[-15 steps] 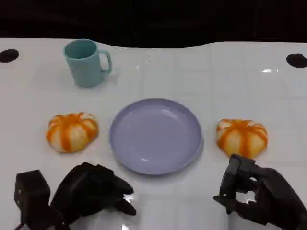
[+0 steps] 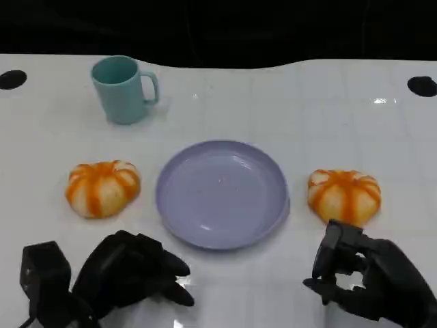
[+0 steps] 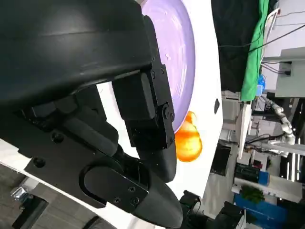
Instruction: Grasp the bread from the table and place it into the plate.
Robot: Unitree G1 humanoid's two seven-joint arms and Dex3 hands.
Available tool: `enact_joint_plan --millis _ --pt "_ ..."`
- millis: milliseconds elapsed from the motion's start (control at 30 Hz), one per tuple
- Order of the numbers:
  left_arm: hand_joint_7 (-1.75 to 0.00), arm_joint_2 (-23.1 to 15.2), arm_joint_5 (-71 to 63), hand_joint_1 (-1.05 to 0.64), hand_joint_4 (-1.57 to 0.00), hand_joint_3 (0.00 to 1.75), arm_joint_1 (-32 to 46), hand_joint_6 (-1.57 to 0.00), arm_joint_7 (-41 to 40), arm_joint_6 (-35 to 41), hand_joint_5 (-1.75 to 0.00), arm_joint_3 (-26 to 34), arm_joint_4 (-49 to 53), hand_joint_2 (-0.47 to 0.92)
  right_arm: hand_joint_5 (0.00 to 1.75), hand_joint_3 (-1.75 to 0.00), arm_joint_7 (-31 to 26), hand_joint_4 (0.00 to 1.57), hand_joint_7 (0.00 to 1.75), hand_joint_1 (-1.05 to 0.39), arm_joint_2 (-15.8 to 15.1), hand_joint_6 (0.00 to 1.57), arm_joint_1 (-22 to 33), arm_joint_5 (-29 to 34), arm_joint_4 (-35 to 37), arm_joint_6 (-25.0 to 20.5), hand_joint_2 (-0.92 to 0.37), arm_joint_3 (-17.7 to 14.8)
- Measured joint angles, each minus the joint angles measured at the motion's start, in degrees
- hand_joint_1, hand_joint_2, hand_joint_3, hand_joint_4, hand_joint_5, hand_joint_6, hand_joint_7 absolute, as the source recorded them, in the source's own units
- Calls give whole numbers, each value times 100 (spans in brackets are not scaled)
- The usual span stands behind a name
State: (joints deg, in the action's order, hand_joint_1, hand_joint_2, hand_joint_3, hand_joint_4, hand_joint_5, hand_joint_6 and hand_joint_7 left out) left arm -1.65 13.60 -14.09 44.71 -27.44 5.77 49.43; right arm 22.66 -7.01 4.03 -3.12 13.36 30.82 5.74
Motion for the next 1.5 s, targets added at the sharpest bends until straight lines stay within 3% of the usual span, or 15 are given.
enact_joint_plan --millis 400,633,767,833,900,967,1167,1367,1500 --pt "0 -1 4 -105 -157 0 0 -155 0 34 -17 3 -2 77 175 -15 -15 72 175 -40 -1 52 -6 6 54 16 -92 0" --pt "0 -1 -2 -105 -157 1 0 -155 -2 31 -17 -3 -3 78 175 -18 -196 54 153 -48 -52 44 -43 185 -133 51 -92 -10" --pt "0 -1 -10 -105 -157 0 0 -155 -2 10 -17 -7 -1 77 137 -12 -292 42 93 -45 -92 40 -84 251 -317 49 -92 -49" --pt "0 0 3 -105 -157 0 0 -155 15 11 -17 3 2 77 132 -11 -370 41 85 -44 -147 40 -121 317 -396 54 -92 -145" --pt "0 0 15 -105 -157 0 0 -155 74 11 -17 9 3 77 97 -8 -439 39 45 -45 -225 49 -154 374 -466 54 -92 -207" --pt "0 1 16 -105 -157 0 0 -155 88 11 -18 10 3 78 81 -6 -519 38 25 -46 -333 52 -182 567 -600 55 -92 -250" --pt "-1 2 8 -105 -157 0 4 -156 98 12 -18 5 -9 78 62 -2 -789 33 8 -49 -696 50 -258 1205 -863 123 -92 -403" --pt "-1 2 -8 -105 -157 0 28 -156 69 24 -19 -9 -81 77 38 -1 -1383 32 0 -52 -1073 42 -344 2417 -1070 202 -91 -508" --pt "0 3 -9 -105 -157 0 67 -155 62 26 -19 -13 -107 78 30 0 -1794 30 0 -50 -1291 39 -371 3218 -1311 -11 -90 -603"
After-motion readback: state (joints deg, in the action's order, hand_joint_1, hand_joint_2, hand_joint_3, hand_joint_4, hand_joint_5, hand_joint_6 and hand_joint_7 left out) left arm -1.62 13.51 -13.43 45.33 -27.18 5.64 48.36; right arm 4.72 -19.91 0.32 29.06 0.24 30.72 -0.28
